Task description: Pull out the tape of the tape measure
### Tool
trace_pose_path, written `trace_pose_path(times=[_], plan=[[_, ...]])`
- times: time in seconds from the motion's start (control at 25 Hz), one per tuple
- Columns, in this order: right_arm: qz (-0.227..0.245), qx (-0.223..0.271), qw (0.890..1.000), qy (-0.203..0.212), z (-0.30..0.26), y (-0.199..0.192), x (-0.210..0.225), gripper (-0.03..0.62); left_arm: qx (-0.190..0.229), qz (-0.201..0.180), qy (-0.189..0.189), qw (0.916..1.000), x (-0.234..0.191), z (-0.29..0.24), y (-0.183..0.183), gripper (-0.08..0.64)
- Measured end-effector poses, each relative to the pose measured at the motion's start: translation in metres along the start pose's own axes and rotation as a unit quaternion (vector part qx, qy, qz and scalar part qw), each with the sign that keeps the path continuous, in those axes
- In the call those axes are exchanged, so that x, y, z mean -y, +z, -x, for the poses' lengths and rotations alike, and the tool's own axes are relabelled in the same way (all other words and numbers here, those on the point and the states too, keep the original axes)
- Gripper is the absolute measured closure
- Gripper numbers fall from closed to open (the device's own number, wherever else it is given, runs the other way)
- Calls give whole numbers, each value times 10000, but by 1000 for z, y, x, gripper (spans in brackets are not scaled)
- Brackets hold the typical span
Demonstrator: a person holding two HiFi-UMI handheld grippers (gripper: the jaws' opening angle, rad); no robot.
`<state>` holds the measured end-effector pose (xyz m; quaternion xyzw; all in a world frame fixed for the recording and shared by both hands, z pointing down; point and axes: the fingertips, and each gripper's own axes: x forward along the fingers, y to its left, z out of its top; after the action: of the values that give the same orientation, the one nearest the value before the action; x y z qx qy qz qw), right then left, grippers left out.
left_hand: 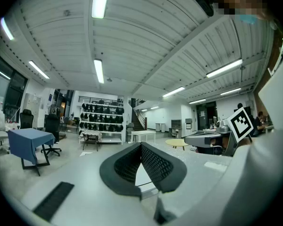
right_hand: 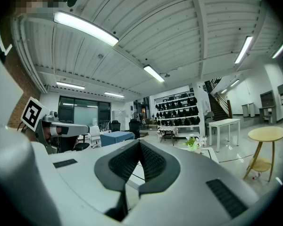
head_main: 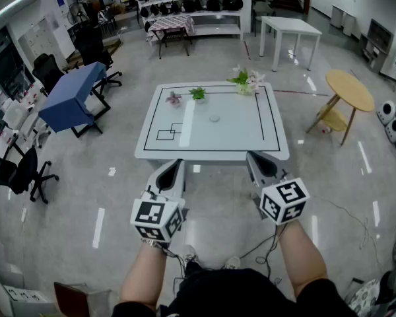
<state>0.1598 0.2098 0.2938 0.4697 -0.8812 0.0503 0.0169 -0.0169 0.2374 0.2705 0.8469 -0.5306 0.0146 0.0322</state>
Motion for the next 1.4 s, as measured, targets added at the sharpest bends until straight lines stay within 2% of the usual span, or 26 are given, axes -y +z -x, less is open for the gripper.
trace_pose_path(times=[0.28, 0.44, 0.8, 1.12, 1.4], plan=[[1, -9, 10000, 3, 2, 0, 5, 595, -25, 61, 20, 10000, 3, -3, -2, 557], [-187, -4, 9998, 18, 2, -6, 10, 594, -75, 97, 32, 9999, 4, -5, -7, 557], [-326, -57, 9993, 193, 8, -19, 22, 592, -111, 147, 263, 9995, 16, -4, -15, 557], [-456, -43, 9986, 249, 0, -19, 41, 590, -120, 193, 304, 9993, 15, -26, -18, 557], [-469, -51, 9985, 282, -30, -26, 56, 517, -106, 243, 266, 9993, -11, -62, -29, 555]])
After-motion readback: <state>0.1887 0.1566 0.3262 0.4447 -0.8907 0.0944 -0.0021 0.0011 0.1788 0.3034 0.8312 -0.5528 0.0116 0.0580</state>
